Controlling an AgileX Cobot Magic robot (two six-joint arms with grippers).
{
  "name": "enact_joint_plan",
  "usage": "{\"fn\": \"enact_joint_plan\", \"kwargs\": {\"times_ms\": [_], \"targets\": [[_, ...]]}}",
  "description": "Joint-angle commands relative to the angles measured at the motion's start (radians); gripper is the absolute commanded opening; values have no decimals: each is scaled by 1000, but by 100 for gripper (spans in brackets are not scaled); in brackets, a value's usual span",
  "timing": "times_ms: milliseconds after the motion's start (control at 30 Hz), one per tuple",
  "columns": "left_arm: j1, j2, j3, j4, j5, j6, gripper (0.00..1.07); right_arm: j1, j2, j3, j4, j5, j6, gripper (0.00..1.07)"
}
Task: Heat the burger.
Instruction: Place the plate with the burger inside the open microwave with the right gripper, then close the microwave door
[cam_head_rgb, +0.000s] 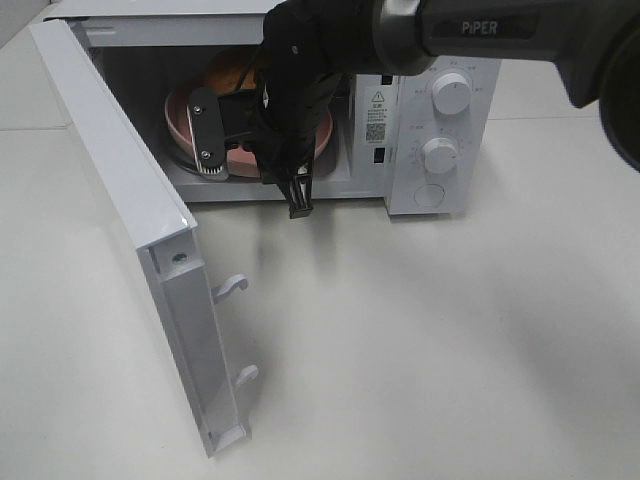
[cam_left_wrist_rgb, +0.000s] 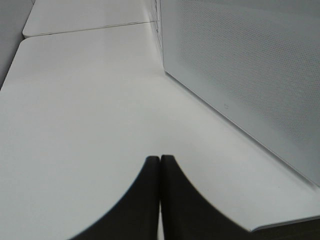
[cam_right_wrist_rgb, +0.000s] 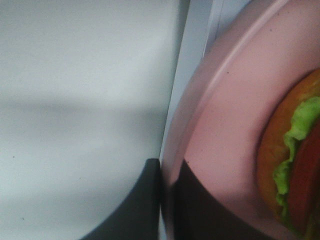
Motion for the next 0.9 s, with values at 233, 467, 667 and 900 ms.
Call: {"fn": "enact_joint_plan", "kwargs": {"times_ms": [233,467,667,900], "targets": [[0,-20,0,-4,-13,1,0,-13,27,-51,29,-13,109,0],[0,-20,0,-4,-13,1,0,-13,26,-51,60,-5,140,10],[0,-20,0,-4,-13,1,0,-13,17,-51,106,5,162,41],[0,-20,0,-4,-13,1,0,-13,-5,-51,104,16,284,53]]}}
